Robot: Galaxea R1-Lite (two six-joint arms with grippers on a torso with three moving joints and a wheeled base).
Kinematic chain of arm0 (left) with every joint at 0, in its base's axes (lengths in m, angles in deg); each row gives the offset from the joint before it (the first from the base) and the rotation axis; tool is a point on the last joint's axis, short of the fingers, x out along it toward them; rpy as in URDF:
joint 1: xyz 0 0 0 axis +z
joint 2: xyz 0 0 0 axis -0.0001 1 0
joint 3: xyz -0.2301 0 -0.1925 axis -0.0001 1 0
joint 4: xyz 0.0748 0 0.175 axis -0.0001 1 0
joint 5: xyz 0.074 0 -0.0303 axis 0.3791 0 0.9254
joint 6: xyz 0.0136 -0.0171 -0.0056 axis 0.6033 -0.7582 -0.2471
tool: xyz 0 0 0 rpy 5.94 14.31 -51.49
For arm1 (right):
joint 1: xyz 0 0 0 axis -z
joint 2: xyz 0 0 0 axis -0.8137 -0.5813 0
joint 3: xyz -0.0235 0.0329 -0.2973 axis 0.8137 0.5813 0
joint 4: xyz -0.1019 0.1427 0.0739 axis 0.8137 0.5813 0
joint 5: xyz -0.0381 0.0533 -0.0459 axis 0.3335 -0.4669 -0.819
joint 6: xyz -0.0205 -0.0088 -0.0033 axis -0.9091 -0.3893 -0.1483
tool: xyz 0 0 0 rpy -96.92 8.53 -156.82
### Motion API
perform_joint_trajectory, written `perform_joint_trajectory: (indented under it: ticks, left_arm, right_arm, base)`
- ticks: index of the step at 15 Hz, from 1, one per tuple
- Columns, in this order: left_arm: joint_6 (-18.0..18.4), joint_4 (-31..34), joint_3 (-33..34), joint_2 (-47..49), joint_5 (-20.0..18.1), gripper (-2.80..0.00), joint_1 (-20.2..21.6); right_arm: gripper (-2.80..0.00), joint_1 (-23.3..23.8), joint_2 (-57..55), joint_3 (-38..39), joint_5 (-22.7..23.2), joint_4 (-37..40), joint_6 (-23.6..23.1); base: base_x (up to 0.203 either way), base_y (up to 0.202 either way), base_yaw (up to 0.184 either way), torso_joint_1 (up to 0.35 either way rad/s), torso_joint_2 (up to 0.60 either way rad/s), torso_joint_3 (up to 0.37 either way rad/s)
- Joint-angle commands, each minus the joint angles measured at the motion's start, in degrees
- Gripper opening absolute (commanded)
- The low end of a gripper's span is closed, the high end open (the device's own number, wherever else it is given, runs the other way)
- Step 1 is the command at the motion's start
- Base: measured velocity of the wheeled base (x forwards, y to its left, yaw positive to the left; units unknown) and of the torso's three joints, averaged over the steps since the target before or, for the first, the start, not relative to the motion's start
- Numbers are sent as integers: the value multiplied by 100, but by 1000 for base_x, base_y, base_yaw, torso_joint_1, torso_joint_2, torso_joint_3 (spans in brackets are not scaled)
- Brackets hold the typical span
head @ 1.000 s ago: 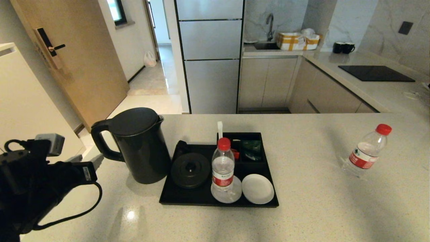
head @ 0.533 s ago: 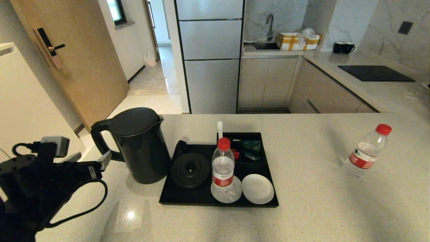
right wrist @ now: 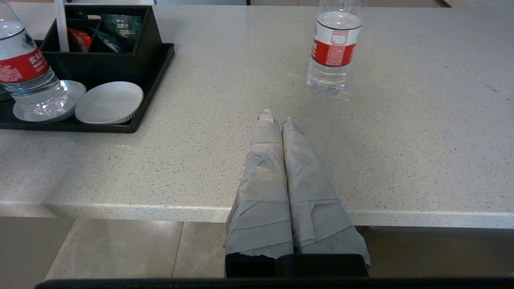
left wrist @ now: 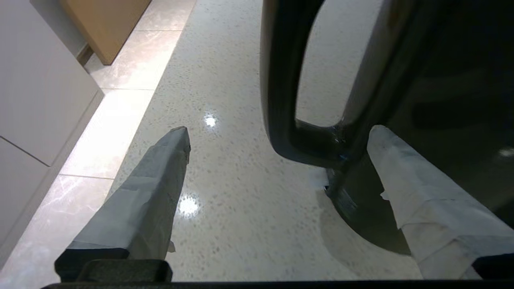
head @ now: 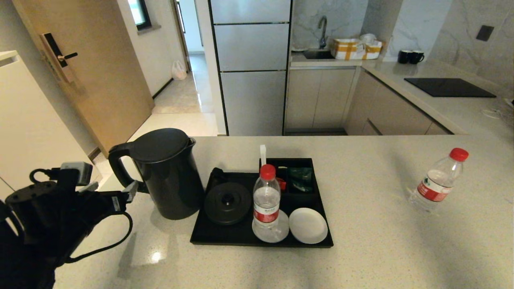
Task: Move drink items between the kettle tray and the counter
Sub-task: Return the kettle to its original position
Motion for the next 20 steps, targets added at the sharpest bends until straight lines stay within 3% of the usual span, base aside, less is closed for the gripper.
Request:
perform_joint_trajectory:
  ticks: [1,12,20]
  left_arm:
    - [24,-52,-187,192,3,0,41]
    - [282,-44,-1270,880,229,0,166]
    - [405,8,-1514,1067,258,0,122]
  right_arm:
    - [-280,-5,9,0,3,6,-6]
    - [-280,-5,9,0,3,5,-6]
    - [-280,-5,9,0,3,-2,-6]
  base:
    - [0,0,0,0,0,0]
    - [0,0,0,0,0,0]
    - [0,0,0,0,0,0]
